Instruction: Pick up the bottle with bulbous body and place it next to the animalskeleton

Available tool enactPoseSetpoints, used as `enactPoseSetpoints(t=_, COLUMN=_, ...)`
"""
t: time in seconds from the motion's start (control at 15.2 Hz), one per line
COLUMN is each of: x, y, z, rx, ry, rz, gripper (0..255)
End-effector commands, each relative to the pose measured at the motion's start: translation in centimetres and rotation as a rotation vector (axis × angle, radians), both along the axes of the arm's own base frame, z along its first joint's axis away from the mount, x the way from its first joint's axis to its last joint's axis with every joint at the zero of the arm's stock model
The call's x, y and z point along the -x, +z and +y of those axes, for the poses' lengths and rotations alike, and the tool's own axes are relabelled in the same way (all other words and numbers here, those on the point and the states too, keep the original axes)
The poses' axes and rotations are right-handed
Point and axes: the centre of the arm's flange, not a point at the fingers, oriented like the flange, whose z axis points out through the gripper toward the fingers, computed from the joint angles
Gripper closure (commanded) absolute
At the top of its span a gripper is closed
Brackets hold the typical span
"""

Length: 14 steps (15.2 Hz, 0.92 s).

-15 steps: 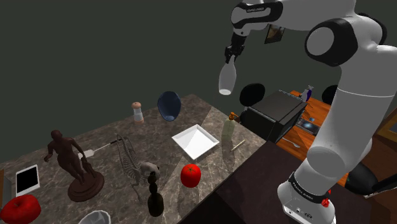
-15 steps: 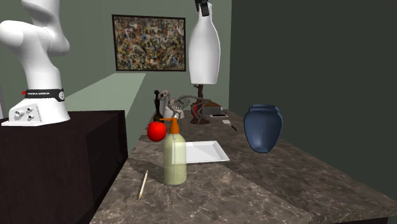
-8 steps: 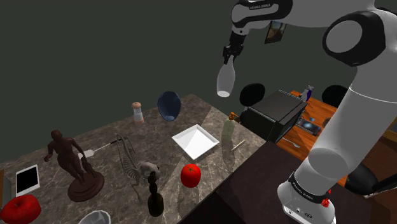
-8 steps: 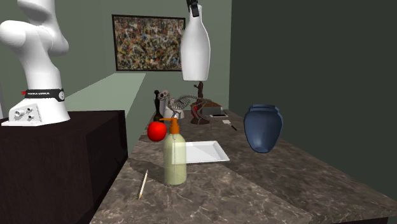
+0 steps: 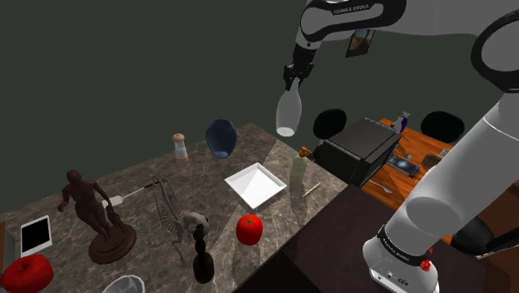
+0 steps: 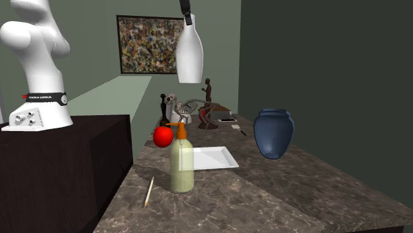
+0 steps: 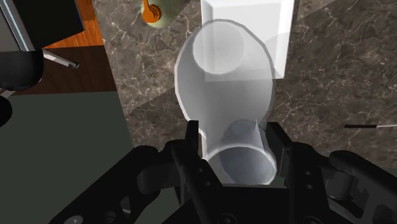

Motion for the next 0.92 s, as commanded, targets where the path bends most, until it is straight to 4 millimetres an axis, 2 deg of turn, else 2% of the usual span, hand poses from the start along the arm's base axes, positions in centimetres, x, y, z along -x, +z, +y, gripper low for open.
enactPoseSetpoints(t=0.0, x=1.2, y=-0.3, z=2.3, rx=0.001, ry=-0.001, rz=-0.001, gripper=255)
enactPoseSetpoints(t=0.86, x=8.4, y=-0.2, z=17.8, rx=0.001, ry=-0.001, rz=-0.001, gripper=255)
